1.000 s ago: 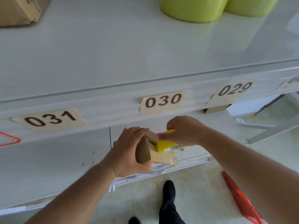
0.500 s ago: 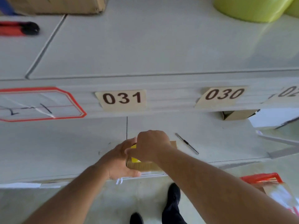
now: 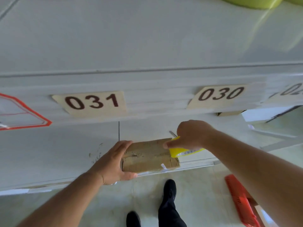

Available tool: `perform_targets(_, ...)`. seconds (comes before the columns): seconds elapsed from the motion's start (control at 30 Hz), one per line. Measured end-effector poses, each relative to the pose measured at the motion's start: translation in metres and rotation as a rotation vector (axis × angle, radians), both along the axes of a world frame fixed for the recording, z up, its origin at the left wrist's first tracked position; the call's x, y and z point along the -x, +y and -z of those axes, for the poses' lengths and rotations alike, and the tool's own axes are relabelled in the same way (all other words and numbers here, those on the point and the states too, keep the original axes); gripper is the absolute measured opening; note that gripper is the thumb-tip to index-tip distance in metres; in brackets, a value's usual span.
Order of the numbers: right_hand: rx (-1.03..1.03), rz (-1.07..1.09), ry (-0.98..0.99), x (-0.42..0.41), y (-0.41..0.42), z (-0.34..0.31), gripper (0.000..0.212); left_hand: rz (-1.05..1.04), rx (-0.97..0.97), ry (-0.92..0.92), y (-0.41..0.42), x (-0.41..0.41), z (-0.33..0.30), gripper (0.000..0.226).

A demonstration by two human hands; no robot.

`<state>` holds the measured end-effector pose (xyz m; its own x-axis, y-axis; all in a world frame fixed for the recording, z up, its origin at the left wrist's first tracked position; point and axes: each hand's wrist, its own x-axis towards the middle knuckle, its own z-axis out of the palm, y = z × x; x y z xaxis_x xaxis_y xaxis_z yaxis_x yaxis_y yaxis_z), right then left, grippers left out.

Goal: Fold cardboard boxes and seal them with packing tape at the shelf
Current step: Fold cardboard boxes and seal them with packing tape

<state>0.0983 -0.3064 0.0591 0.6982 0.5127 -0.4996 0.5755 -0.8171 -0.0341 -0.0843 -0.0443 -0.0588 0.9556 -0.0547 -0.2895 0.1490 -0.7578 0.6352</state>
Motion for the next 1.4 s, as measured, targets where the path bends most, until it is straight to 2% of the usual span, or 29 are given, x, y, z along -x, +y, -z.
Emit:
perform_targets(0.1,0.102,-0.007,-0.085,-0.013,-0.025,-0.003,0.078,0.001,-0.016,0.007,0.0,0.0,0.0,0.125)
perform_targets(0.2,0.108,-0.017,-0.094,-0.015,-0.034,0.011,0.076,-0.007,-0.024,0.007,0.001,0.002,0.0,0.125)
perform_targets(0.5,0.014,0.12,-0.042,-0.004,-0.054,0.066,0.077,-0.014,-0.031,0.04,-0.002,0.002,-0.003,0.124)
perform_targets(0.67,-0.014,0.209,0.074,-0.001,-0.059,0.084,0.077,0.004,-0.041,0.075,-0.002,0.001,-0.006,0.124)
perform_targets(0.73,-0.029,0.228,0.123,-0.002,-0.059,0.091,0.078,0.023,-0.174,0.045,-0.003,0.0,-0.008,0.125)
perform_targets(0.83,-0.064,0.276,0.215,-0.003,-0.061,0.101,0.08,0.156,-0.486,0.002,-0.023,-0.017,-0.021,0.13)
perform_targets(0.97,-0.075,0.283,0.266,-0.001,-0.061,0.105,0.078,0.292,-0.471,0.002,-0.104,-0.061,-0.027,0.13)
perform_targets(1.07,-0.075,0.286,0.261,0.0,-0.059,0.1,0.078,0.274,-0.502,-0.055,-0.146,-0.082,-0.023,0.125)
perform_targets(1.13,-0.083,0.281,0.25,-0.003,-0.061,0.082,0.078,0.26,-0.432,-0.122,-0.144,-0.086,-0.025,0.118)
perform_targets(1.3,-0.265,0.248,0.207,-0.018,-0.063,-0.028,0.076,0.087,0.113,-0.392,-0.107,-0.066,-0.039,0.119)
perform_targets(1.4,-0.235,0.147,0.234,-0.013,-0.031,-0.078,0.062,0.059,0.213,-0.431,-0.092,-0.051,-0.036,0.116)
